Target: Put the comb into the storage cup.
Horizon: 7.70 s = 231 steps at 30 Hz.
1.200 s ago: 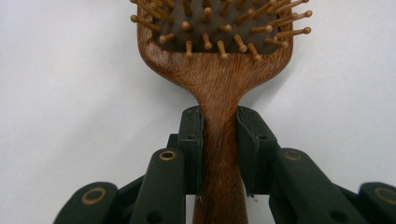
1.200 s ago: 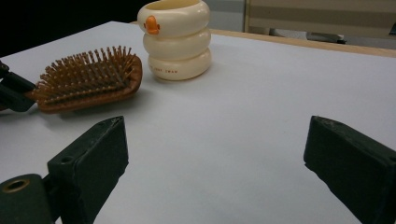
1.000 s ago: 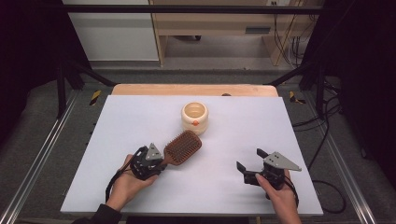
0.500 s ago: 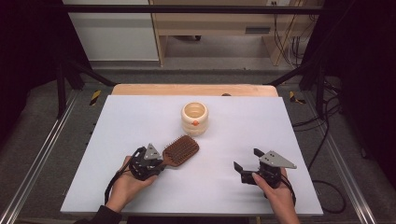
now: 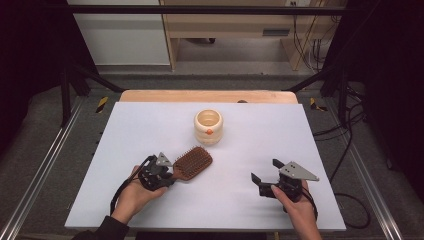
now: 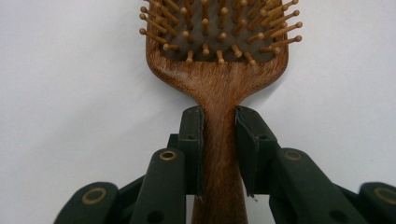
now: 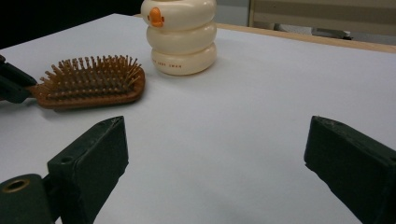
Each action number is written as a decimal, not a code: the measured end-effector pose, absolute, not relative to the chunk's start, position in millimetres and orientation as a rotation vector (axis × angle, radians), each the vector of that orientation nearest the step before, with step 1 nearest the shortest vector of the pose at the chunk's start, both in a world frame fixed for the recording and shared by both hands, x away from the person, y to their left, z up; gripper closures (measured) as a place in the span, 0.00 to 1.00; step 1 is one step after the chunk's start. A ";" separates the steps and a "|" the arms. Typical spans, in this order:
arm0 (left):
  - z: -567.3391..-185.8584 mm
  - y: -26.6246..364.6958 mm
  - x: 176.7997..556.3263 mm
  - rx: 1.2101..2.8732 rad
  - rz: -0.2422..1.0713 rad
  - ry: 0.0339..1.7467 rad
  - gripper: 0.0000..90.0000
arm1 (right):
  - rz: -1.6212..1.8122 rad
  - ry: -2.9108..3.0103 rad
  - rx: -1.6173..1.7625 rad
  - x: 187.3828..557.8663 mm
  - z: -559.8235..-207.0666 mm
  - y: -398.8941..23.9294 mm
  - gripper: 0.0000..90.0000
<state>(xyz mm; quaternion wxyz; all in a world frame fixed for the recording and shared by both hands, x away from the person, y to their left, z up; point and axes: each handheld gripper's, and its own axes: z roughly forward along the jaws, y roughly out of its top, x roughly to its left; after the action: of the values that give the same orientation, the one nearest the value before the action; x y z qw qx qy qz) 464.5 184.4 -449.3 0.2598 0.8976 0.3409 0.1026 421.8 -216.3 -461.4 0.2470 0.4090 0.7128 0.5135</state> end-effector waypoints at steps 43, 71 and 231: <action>-452.9 172.2 474.4 2.559 0.220 0.931 0.68 | 1.404 1.943 1.119 422.4 -461.5 -218.0 0.07; -450.3 161.4 470.2 2.620 0.283 0.887 0.81 | 1.413 1.937 1.119 421.6 -460.3 -218.9 0.07; -445.2 193.4 436.5 1.801 0.575 0.713 0.66 | 1.970 1.945 1.138 474.1 -366.1 -55.9 0.61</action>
<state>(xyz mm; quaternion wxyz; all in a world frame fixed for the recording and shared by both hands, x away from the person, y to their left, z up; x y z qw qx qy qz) 436.5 193.4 -445.2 0.5314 0.7551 0.2990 0.2411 474.1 -55.9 -366.1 0.0742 0.3792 0.6481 0.6563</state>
